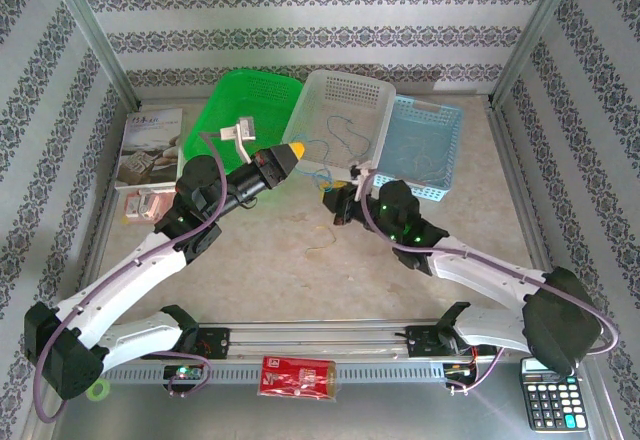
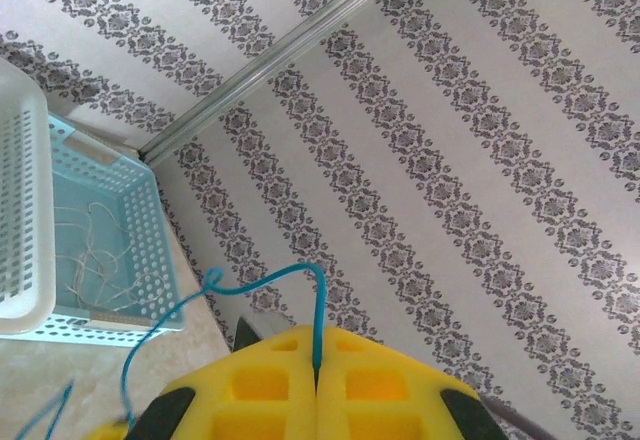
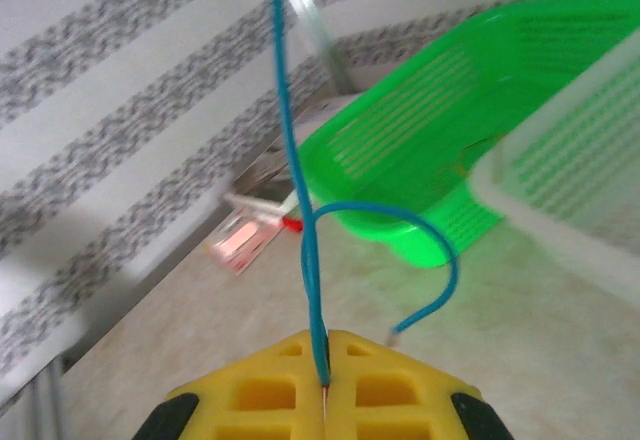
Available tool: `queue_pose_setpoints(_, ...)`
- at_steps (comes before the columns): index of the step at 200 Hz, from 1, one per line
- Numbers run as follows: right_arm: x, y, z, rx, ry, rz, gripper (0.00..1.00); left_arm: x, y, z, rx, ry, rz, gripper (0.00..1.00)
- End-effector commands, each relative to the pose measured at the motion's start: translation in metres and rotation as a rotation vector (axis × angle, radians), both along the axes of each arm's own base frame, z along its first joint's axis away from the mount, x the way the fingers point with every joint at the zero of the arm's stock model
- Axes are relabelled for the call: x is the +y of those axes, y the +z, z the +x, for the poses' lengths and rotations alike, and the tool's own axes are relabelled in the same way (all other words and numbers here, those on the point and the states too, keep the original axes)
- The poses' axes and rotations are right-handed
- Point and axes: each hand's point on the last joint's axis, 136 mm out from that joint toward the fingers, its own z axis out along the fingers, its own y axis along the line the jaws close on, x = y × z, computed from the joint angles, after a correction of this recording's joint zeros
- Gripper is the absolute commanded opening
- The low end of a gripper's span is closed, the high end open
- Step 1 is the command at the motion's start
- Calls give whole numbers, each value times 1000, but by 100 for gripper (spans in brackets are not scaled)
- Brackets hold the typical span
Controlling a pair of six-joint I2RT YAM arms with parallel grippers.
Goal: Untangle the cables
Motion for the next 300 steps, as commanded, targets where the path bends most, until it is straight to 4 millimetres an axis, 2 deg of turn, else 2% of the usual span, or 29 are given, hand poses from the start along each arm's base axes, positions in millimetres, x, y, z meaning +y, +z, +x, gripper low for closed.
queue_pose_setpoints(1,-51,6,35,-14,-216,33,0,0,18,-15,-57,-62,-59,0)
queue_pose_setpoints(22,-88,16,54,-8,-322,66,0,-3,2,-21,-35,-98,-40,0)
queue_pose_setpoints(38,-95,35,60,-30,-333,77,0,-6,-14,-24,-18,-127,-26,0)
queue_pose_setpoints(63,-87,76,63,-87,-293,99,0,-12,-36,-27,-15,-161,21,0)
queue_pose_setpoints(86,-71,109,63,-124,-233,132,0,-15,-53,-26,-28,-173,68,0)
queue_pose_setpoints(130,-37,152,65,-175,-146,149,0,-18,-75,-21,-49,-166,131,15)
queue_pose_setpoints(182,-13,186,73,-193,-78,191,0,-20,-100,-14,-39,-157,154,18)
queue_pose_setpoints(230,2,215,59,-223,-24,229,0,-19,-117,-1,-33,-118,169,19)
queue_pose_setpoints(262,2,222,55,-238,-25,226,0,-15,-124,0,-49,-92,191,29)
queue_pose_setpoints(300,1,225,50,-244,-16,224,0,2,-139,-12,-104,-50,307,51)
